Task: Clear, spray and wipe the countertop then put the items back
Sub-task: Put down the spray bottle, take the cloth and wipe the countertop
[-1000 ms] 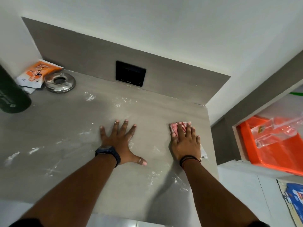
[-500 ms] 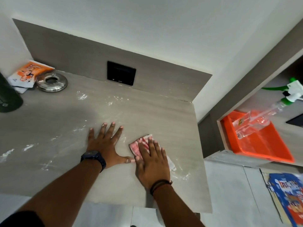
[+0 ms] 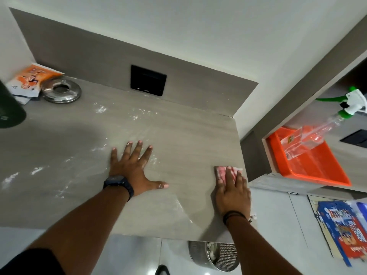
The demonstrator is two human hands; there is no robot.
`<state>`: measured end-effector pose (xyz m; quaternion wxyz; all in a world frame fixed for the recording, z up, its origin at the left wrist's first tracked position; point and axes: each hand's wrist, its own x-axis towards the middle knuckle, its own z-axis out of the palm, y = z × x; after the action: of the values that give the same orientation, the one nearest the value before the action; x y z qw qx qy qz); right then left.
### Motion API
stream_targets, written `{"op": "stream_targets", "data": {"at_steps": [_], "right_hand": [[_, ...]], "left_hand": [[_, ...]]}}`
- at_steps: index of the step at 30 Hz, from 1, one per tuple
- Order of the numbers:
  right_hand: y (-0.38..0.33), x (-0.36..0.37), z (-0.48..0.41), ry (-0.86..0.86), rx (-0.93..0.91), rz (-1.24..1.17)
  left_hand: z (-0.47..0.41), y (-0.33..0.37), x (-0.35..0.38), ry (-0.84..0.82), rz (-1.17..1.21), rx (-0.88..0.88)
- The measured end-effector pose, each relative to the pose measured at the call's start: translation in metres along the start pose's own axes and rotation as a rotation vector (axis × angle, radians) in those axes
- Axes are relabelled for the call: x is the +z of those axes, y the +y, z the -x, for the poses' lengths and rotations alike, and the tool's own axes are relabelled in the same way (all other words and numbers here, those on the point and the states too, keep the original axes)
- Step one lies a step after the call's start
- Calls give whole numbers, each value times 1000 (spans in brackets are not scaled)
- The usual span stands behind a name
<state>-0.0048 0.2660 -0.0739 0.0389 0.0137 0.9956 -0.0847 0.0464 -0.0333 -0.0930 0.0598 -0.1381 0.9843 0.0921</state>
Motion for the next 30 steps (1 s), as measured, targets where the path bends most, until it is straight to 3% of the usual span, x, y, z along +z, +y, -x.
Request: {"op": "stream_targets", "data": {"at_steps": [8, 20, 26, 30], "right_hand": [[-28, 3, -18, -23, 9, 27], [-92, 20, 32, -88, -351, -11], [-74, 20, 59, -73, -372, -64], [-42, 18, 72, -40, -288, -97]], "left_hand": [[-3, -3, 7, 36, 21, 13], [21, -6, 8, 16, -45, -43], [33, -3, 10, 17, -74, -92], [33, -3, 12, 46, -71, -102]]}}
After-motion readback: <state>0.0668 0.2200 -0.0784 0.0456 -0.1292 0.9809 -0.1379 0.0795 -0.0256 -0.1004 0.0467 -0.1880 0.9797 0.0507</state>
